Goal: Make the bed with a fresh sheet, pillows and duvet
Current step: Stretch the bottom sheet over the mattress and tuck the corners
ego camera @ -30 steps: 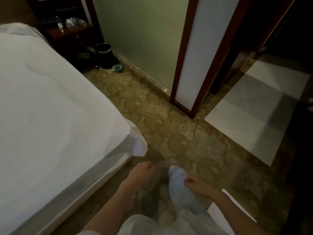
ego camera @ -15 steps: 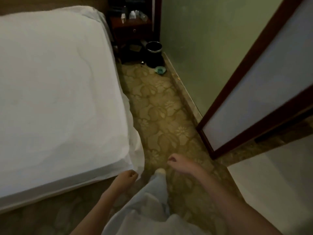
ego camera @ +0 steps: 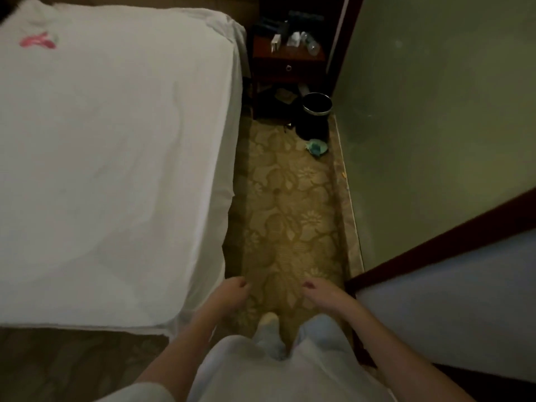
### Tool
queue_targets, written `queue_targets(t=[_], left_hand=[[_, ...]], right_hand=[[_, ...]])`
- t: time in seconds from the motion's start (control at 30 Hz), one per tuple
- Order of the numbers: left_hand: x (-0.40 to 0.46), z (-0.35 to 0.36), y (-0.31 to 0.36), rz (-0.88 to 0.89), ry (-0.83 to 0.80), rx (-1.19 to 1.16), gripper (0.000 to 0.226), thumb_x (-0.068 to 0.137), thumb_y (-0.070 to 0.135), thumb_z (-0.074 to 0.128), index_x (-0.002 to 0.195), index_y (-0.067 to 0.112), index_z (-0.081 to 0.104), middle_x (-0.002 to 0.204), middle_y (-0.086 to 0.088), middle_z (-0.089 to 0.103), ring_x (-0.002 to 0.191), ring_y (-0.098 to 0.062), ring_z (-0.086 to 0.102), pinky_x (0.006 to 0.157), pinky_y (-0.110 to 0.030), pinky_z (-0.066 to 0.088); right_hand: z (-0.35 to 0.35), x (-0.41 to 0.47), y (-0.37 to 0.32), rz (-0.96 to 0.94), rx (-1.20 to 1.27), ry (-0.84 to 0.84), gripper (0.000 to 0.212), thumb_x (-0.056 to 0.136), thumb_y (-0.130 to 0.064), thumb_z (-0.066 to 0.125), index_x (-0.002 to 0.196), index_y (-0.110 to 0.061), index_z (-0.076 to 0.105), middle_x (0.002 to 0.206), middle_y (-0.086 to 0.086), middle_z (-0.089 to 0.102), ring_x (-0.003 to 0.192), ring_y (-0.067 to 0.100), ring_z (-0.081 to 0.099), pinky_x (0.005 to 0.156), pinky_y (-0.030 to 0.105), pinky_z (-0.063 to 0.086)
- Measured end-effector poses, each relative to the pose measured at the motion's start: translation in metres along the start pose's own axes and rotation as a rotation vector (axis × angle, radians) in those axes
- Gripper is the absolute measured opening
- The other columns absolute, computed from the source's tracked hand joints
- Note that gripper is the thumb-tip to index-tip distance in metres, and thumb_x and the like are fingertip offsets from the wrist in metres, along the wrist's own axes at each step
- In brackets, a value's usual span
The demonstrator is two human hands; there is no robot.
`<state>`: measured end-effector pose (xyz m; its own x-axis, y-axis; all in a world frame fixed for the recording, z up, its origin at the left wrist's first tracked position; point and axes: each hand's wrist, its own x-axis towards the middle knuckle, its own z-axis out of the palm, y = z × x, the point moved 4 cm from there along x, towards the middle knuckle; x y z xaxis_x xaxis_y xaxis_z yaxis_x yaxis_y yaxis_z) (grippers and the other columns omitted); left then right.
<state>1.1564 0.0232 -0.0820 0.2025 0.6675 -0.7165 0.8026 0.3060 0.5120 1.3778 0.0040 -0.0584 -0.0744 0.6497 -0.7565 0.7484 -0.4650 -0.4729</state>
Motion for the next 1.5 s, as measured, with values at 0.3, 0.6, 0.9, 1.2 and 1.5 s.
queue_targets(t=[0.3, 0.6, 0.9, 1.2, 1.5], left_hand=[[0.052, -0.032, 0.098, -0.103, 0.198, -0.242, 0.034, 0.102, 0.033, 0.037, 0.126, 0.017, 0.056, 0.122, -0.001, 0.057, 0.1, -0.011, 0.051, 0.087, -0.023, 0.037], [0.052, -0.002, 0.104, -0.369, 0.376, -0.439, 0.027, 0.098, 0.033, 0.041, 0.101, 0.021, 0.064, 0.097, 0.002, 0.065, 0.086, -0.014, 0.062, 0.083, -0.033, 0.051], [0.075, -0.029, 0.063, -0.547, 0.511, -0.686, 0.029, 0.098, 0.026, 0.043, 0.071, 0.023, 0.052, 0.071, 0.005, 0.052, 0.064, -0.008, 0.047, 0.064, -0.027, 0.04], [0.124, -0.125, 0.073, -0.502, 0.542, -0.733, 0.027, 0.102, 0.028, 0.038, 0.086, 0.016, 0.057, 0.083, -0.001, 0.053, 0.077, -0.016, 0.051, 0.073, -0.028, 0.04], [0.17, -0.161, 0.103, -0.591, 0.682, -0.94, 0.029, 0.102, 0.031, 0.038, 0.096, 0.011, 0.059, 0.095, -0.01, 0.058, 0.09, -0.026, 0.057, 0.075, -0.031, 0.043]], right_hand=[[-0.112, 0.071, 0.035, -0.019, -0.244, -0.197, 0.024, 0.099, -0.027, 0.045, 0.109, -0.012, 0.062, 0.108, 0.007, 0.063, 0.102, 0.021, 0.06, 0.084, 0.03, 0.048], [-0.17, 0.146, -0.061, -0.275, -0.553, -0.351, 0.027, 0.098, -0.03, 0.046, 0.118, -0.016, 0.057, 0.109, 0.001, 0.059, 0.094, 0.013, 0.057, 0.081, 0.027, 0.051], [-0.152, 0.217, -0.2, -0.545, -0.724, -0.421, 0.035, 0.099, -0.031, 0.047, 0.129, -0.016, 0.053, 0.121, 0.001, 0.059, 0.107, 0.015, 0.056, 0.095, 0.035, 0.05], [-0.18, 0.278, -0.244, -0.563, -0.885, -0.483, 0.034, 0.1, -0.033, 0.045, 0.129, -0.018, 0.052, 0.125, 0.0, 0.055, 0.108, 0.014, 0.054, 0.094, 0.031, 0.048], [-0.226, 0.347, -0.26, -0.58, -1.109, -0.614, 0.032, 0.099, -0.034, 0.044, 0.125, -0.017, 0.054, 0.123, 0.001, 0.056, 0.108, 0.015, 0.055, 0.095, 0.031, 0.048]])
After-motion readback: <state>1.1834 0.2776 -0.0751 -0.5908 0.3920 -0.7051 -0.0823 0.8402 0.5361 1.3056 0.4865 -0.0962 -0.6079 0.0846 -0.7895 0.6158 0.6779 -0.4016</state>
